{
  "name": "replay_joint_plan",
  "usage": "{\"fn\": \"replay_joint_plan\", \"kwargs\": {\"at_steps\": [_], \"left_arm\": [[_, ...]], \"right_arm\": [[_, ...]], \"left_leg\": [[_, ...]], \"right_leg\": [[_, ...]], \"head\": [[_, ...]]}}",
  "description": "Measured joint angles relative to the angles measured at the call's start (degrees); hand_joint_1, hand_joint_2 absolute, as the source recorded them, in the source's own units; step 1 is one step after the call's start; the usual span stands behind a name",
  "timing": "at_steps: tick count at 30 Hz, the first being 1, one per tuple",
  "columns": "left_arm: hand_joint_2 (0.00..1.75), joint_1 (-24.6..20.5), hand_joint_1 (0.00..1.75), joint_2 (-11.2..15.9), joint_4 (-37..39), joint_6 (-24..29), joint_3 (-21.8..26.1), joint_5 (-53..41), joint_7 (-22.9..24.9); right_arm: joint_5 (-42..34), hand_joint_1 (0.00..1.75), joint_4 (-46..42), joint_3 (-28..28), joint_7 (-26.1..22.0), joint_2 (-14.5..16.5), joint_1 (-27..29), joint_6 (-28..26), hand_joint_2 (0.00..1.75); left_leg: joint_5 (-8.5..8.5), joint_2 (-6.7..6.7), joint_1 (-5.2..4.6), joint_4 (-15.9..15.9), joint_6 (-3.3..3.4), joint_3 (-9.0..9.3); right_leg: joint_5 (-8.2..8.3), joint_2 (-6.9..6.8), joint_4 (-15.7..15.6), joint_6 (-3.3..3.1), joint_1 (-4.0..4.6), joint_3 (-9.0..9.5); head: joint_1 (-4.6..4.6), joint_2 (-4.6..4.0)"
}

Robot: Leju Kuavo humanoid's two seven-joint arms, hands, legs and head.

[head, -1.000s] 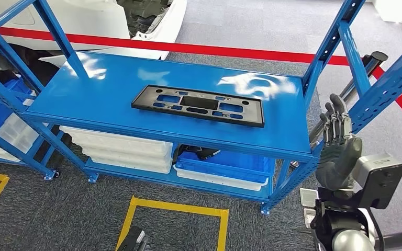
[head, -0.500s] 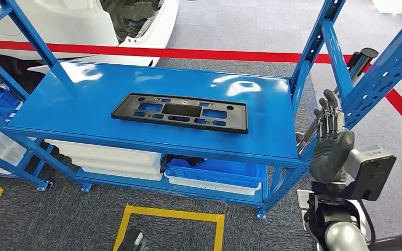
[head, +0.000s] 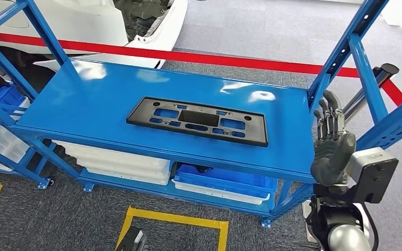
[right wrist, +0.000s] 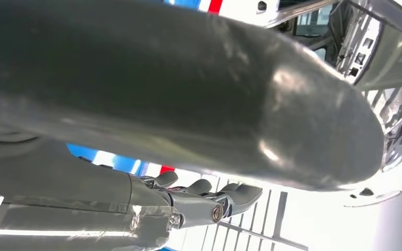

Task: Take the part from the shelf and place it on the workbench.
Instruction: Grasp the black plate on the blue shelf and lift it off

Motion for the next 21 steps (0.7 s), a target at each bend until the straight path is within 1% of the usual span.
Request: {"fn": "replay_joint_plan", "kwargs": {"at_steps": [1,2,3,4,5,7,8,9,10,12,13,14,15,16,17,18,19,21], "left_arm": [[0.00,0.03,0.00,-0.01,0.00,0.00,0.00,0.02,0.00],[0.00,0.00,0.00,-0.01,0.00,-0.01,0.00,0.04,-0.01],[0.00,-0.04,0.00,-0.02,0.00,-0.02,0.00,0.05,-0.01],[0.00,-0.07,0.00,-0.02,0.00,-0.03,0.00,0.07,-0.01],[0.00,-0.12,0.00,-0.02,0.00,-0.05,0.00,0.07,-0.01],[0.00,-0.18,0.00,-0.02,0.00,-0.09,-0.01,0.04,-0.01],[0.00,-0.23,0.00,-0.02,0.00,-0.11,-0.02,0.02,-0.01],[0.00,-0.30,0.00,-0.02,0.00,-0.11,-0.02,0.01,-0.02],[0.00,-0.33,0.00,-0.02,0.00,-0.11,-0.02,-0.01,-0.02],[0.00,-0.25,0.00,-0.02,0.00,-0.11,-0.02,-0.01,-0.02],[0.00,-0.13,0.00,-0.02,0.00,-0.11,-0.03,-0.01,-0.02],[0.00,-0.03,0.00,-0.02,0.00,-0.11,-0.03,-0.02,-0.02],[0.00,0.03,0.00,-0.02,0.00,-0.10,-0.04,-0.02,-0.02],[0.00,0.06,0.00,-0.02,0.00,-0.09,-0.04,-0.04,-0.02],[0.00,0.05,0.00,-0.02,0.00,-0.08,-0.04,-0.06,-0.02],[0.00,0.03,0.00,-0.02,0.00,-0.07,-0.04,-0.08,-0.01],[0.00,0.02,0.00,-0.02,0.00,-0.07,-0.04,-0.10,0.00],[0.00,0.06,0.00,-0.02,0.00,-0.10,-0.06,-0.18,0.02]], "right_arm": [[-0.11,0.00,0.04,0.04,-0.02,0.00,-0.02,-0.01,0.00],[-0.24,0.00,0.10,0.09,-0.05,0.01,-0.04,-0.02,0.00],[-0.35,0.00,0.16,0.12,-0.08,0.01,-0.08,-0.02,0.00],[-0.41,0.00,0.23,0.15,-0.11,0.01,-0.08,-0.02,0.00],[-0.45,0.00,0.28,0.17,-0.14,0.01,-0.09,-0.03,0.00],[-0.44,0.00,0.29,0.20,-0.19,0.01,-0.06,-0.03,0.00],[-0.44,0.00,0.29,0.21,-0.21,0.02,-0.08,-0.03,0.00],[-0.43,0.00,0.29,0.21,-0.23,0.02,-0.09,-0.03,0.00],[-0.43,0.00,0.29,0.22,-0.25,0.02,-0.09,-0.02,0.00],[-0.43,0.00,0.30,0.22,-0.24,0.02,-0.07,-0.02,0.00],[-0.44,0.00,0.31,0.22,-0.23,0.02,-0.05,-0.02,0.00],[-0.44,0.00,0.33,0.22,-0.23,0.02,-0.03,-0.02,0.00],[-0.45,0.00,0.34,0.22,-0.23,0.02,-0.01,-0.02,0.00],[-0.44,0.00,0.36,0.22,-0.23,0.02,0.00,-0.02,0.00],[-0.43,0.00,0.37,0.22,-0.23,0.02,0.00,-0.03,0.00],[-0.42,0.00,0.39,0.22,-0.22,0.02,-0.01,-0.07,0.00],[-0.39,0.00,0.41,0.22,-0.21,0.02,-0.01,-0.14,0.00],[-0.31,0.00,0.44,0.24,-0.17,0.02,0.02,-0.32,0.00]], "left_leg": [[-0.49,-0.07,0.00,0.01,-0.14,0.58],[-0.97,-0.12,-0.07,0.05,-0.37,1.00],[-1.35,-0.17,-0.13,0.12,-0.65,1.19],[-1.63,-0.18,-0.19,0.15,-0.94,1.20],[-1.79,-0.16,-0.21,0.12,-1.22,1.18],[-2.27,-0.07,-0.21,0.27,-1.81,1.45],[-2.78,-0.01,-0.21,0.99,-2.17,1.38],[-3.67,0.05,-0.16,2.81,-2.52,0.68],[-4.96,0.09,-0.02,5.83,-2.83,-0.78],[-7.53,0.12,0.29,13.61,-3.26,-5.48],[-7.77,0.12,0.42,16.31,-3.39,-7.53],[-6.76,0.12,0.53,16.97,-3.46,-8.65],[-4.50,0.13,0.61,15.17,-3.46,-8.56],[-1.53,0.13,0.66,11.50,-3.40,-7.51],[0.66,0.12,0.63,7.88,-3.26,-6.15],[2.05,0.10,0.48,4.68,-3.05,-4.89],[2.45,0.10,0.33,2.88,-2.75,-4.09],[1.90,0.07,0.00,1.96,-2.08,-3.63]], "right_leg": [[2.89,0.00,-3.99,-0.14,0.00,1.25],[4.96,0.01,-7.62,-0.32,0.12,2.62],[6.02,0.03,-10.52,-0.64,0.25,3.78],[6.13,0.06,-11.96,-0.97,0.40,4.35],[5.64,0.13,-12.20,-1.32,0.57,4.53],[5.29,0.24,-12.73,-1.96,0.42,4.96],[5.15,0.25,-12.98,-2.26,0.26,5.33],[5.00,0.18,-13.25,-2.54,0.09,5.79],[4.78,0.08,-13.40,-2.79,0.01,6.21],[4.17,-0.04,-13.42,-3.11,-0.01,6.82],[3.82,-0.03,-13.42,-3.12,-0.02,7.19],[3.44,0.01,-13.41,-3.06,-0.04,7.67],[3.01,0.06,-13.41,-2.94,-0.08,8.27],[2.52,0.11,-13.41,-2.74,-0.14,8.98],[2.05,0.13,-13.45,-2.48,-0.17,9.64],[1.60,0.19,-13.42,-2.12,-0.12,10.11],[1.32,0.23,-13.42,-1.75,-0.09,10.34],[1.09,0.31,-13.57,-1.00,-0.11,10.37]], "head": [[0.25,0.00],[0.41,0.00],[0.59,0.00],[0.64,0.00],[0.57,0.00],[0.39,0.00],[0.26,0.00],[-0.03,0.00],[-0.35,0.00],[-1.03,0.00],[-1.21,0.00],[-1.41,0.00],[-1.61,0.00],[-1.84,0.00],[-2.04,0.00],[-2.24,0.00],[-2.36,0.00],[-2.36,0.00]]}}
